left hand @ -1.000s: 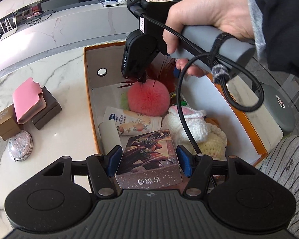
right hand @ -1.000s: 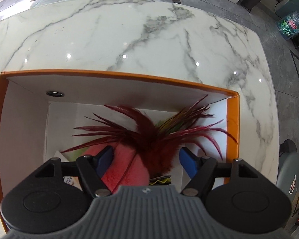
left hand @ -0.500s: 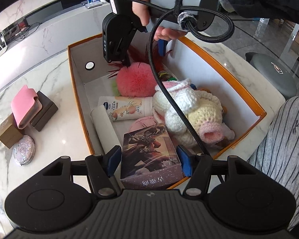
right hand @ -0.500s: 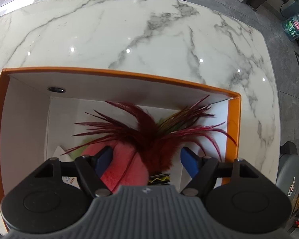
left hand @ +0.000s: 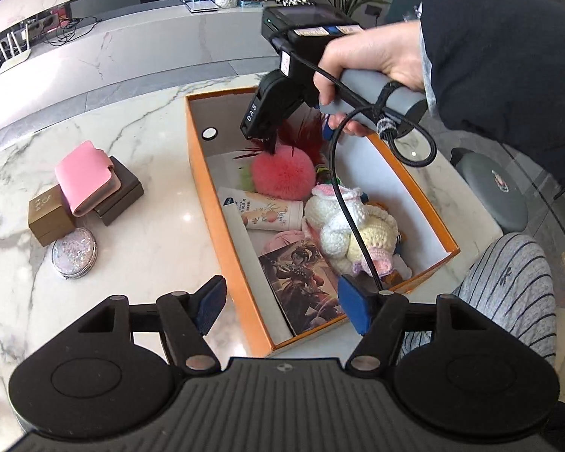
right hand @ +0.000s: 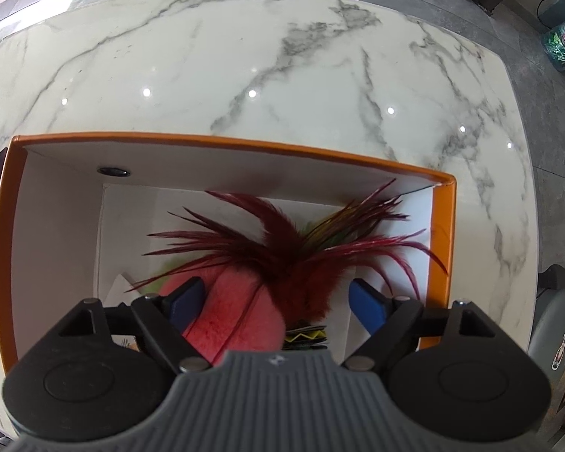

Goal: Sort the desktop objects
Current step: 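Lower the shuttlecock into the box with the right tool while the left holds the card box above it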

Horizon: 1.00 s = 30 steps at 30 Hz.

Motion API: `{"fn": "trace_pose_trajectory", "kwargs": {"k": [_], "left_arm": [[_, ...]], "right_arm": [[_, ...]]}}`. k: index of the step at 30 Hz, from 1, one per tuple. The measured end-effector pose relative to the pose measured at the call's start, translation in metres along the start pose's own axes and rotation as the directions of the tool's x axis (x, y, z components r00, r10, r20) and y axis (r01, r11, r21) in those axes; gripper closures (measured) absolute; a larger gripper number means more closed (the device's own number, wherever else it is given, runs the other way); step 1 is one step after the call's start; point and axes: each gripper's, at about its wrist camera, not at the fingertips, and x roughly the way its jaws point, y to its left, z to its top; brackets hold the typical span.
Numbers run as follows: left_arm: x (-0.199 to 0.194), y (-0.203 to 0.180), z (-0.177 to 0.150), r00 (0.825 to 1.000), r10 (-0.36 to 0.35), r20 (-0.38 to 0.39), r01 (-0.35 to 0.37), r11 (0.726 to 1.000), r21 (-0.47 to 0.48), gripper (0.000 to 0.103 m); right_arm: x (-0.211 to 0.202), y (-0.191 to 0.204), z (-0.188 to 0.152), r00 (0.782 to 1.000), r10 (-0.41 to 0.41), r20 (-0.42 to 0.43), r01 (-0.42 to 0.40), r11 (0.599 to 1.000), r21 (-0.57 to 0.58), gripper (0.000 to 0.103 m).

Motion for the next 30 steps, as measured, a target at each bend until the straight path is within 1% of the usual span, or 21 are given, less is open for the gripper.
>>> {"fn": "trace_pose_trajectory", "kwargs": {"k": [3,5,6,7,8,10,11,13,14,16,17,20,21,24,27,28,30], "left_arm": [[-0.015,0.013,-0.005,0.999,0.004,0.044,-0.001,0.998,-0.065,0.026],[-0.019,0.018,-0.009,0.998,-0.003,0.06,0.008,0.997,-0.083,0.026],[-0.021,0.02,-0.011,0.998,-0.01,0.066,0.015,0.996,-0.09,0.026],[-0.021,0.022,-0.013,0.997,-0.018,0.07,0.025,0.995,-0.098,0.026],[-0.02,0.024,-0.016,0.997,-0.027,0.069,0.034,0.994,-0.102,0.026],[-0.017,0.028,-0.022,0.997,-0.049,0.066,0.056,0.993,-0.108,0.026],[-0.015,0.031,-0.024,0.996,-0.062,0.066,0.069,0.991,-0.113,0.026],[-0.011,0.037,-0.028,0.994,-0.087,0.068,0.095,0.987,-0.128,0.026],[-0.009,0.04,-0.03,0.993,-0.094,0.069,0.102,0.985,-0.138,0.026],[-0.008,0.043,-0.034,0.992,-0.1,0.071,0.11,0.982,-0.151,0.026],[-0.01,0.045,-0.036,0.992,-0.104,0.074,0.114,0.981,-0.155,0.026],[-0.014,0.049,-0.042,0.989,-0.117,0.085,0.13,0.977,-0.168,0.026],[-0.014,0.05,-0.044,0.989,-0.119,0.085,0.133,0.976,-0.172,0.026],[-0.013,0.056,-0.049,0.99,-0.115,0.076,0.128,0.974,-0.189,0.026],[-0.011,0.059,-0.052,0.991,-0.117,0.069,0.129,0.971,-0.201,0.026],[-0.011,0.06,-0.052,0.991,-0.117,0.067,0.129,0.971,-0.203,0.026],[-0.01,0.059,-0.052,0.991,-0.119,0.066,0.13,0.971,-0.199,0.026]], "right_arm": [[0.002,0.002,0.002,1.0,-0.006,0.003,0.006,1.0,0.027,0.015],[0.003,0.005,0.004,1.0,0.015,-0.013,-0.014,0.998,0.055,0.017],[0.003,0.005,0.006,0.998,0.051,-0.032,-0.049,0.997,0.066,0.024],[0.002,0.004,0.007,0.996,0.081,-0.045,-0.077,0.994,0.079,0.03],[0.0,0.002,0.009,0.997,0.07,-0.043,-0.066,0.994,0.091,0.03],[-0.003,-0.004,0.01,1.0,-0.001,-0.029,0.004,0.996,0.094,0.031],[-0.003,-0.008,0.01,0.999,-0.014,-0.033,0.018,0.995,0.099,0.031],[-0.005,-0.015,0.01,0.999,-0.003,-0.033,0.007,0.993,0.116,0.036],[-0.006,-0.016,0.01,1.0,0.002,-0.029,0.002,0.992,0.124,0.036],[-0.005,-0.017,0.011,1.0,0.0,-0.019,0.003,0.99,0.138,0.041],[-0.004,-0.015,0.01,1.0,0.011,-0.02,-0.008,0.99,0.139,0.042],[0.006,-0.011,0.007,0.994,0.085,-0.062,-0.075,0.985,0.156,0.046],[0.009,-0.009,0.006,0.994,0.083,-0.066,-0.072,0.986,0.152,0.046],[0.014,-0.011,0.005,0.999,0.01,-0.048,-0.002,0.987,0.159,0.046],[0.016,-0.015,0.004,0.999,0.013,-0.042,-0.006,0.987,0.162,0.049],[0.015,-0.015,0.004,0.999,0.008,-0.037,-0.002,0.987,0.162,0.052],[0.013,-0.015,0.004,1.0,-0.01,-0.024,0.013,0.987,0.16,0.054]]}}
